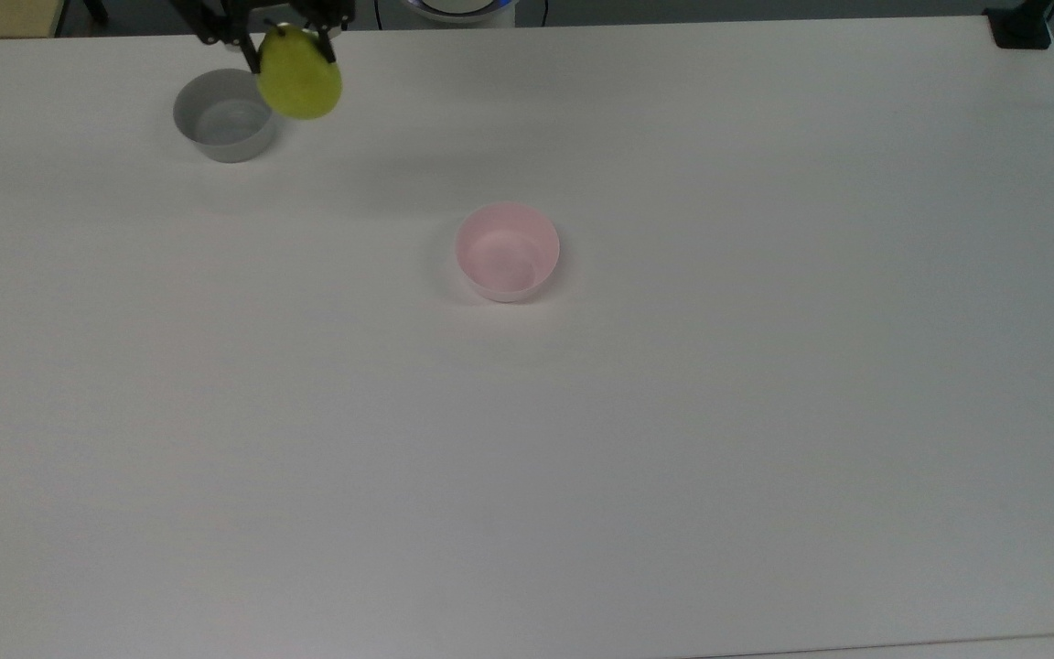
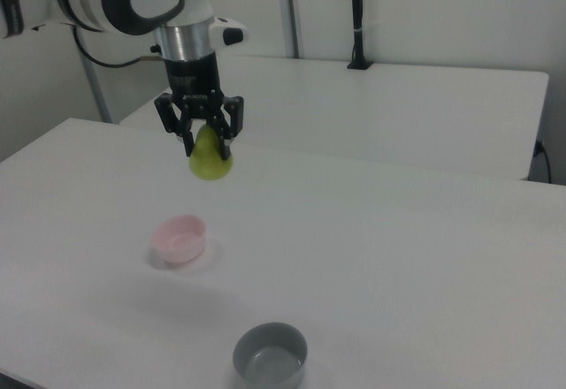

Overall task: Place the pear in the bowl
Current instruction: 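Carry the pear over the pink bowl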

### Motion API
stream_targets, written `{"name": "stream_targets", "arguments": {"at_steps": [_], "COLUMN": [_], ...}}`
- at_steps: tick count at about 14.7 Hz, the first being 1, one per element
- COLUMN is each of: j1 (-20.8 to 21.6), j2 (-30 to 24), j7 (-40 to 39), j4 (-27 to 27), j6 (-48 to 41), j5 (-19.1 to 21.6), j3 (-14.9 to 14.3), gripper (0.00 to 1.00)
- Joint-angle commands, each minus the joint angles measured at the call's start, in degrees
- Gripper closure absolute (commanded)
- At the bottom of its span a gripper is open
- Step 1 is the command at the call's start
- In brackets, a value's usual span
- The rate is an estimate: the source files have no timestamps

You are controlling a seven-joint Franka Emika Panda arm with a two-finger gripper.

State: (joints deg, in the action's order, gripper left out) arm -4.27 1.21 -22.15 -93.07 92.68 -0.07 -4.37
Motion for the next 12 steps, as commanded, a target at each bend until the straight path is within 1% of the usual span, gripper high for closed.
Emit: {"name": "stream_targets", "arguments": {"at_steps": [1,2,4,6,9,10,11,12], "j1": [3.7,5.0,8.6,11.3,14.3,14.8,14.7,14.7], "j2": [-3.9,-5.1,-6.0,-6.0,-5.3,-4.8,-3.5,-1.7], "j7": [2.4,2.5,3.3,8.3,10.5,12.0,12.4,13.0], "j4": [-1.7,-2.4,-4.5,-9.4,-16.5,-18.5,-20.0,-20.2], "j6": [-1.7,-1.4,-0.6,7.1,17.2,20.6,23.6,25.8], "j5": [2.5,3.6,3.8,3.8,3.8,3.8,3.8,3.8], "j3": [-0.7,-0.7,-0.8,-0.6,0.1,0.6,1.7,2.4], "gripper": [0.95,0.96,0.96,0.96,0.96,0.96,0.96,0.96]}}
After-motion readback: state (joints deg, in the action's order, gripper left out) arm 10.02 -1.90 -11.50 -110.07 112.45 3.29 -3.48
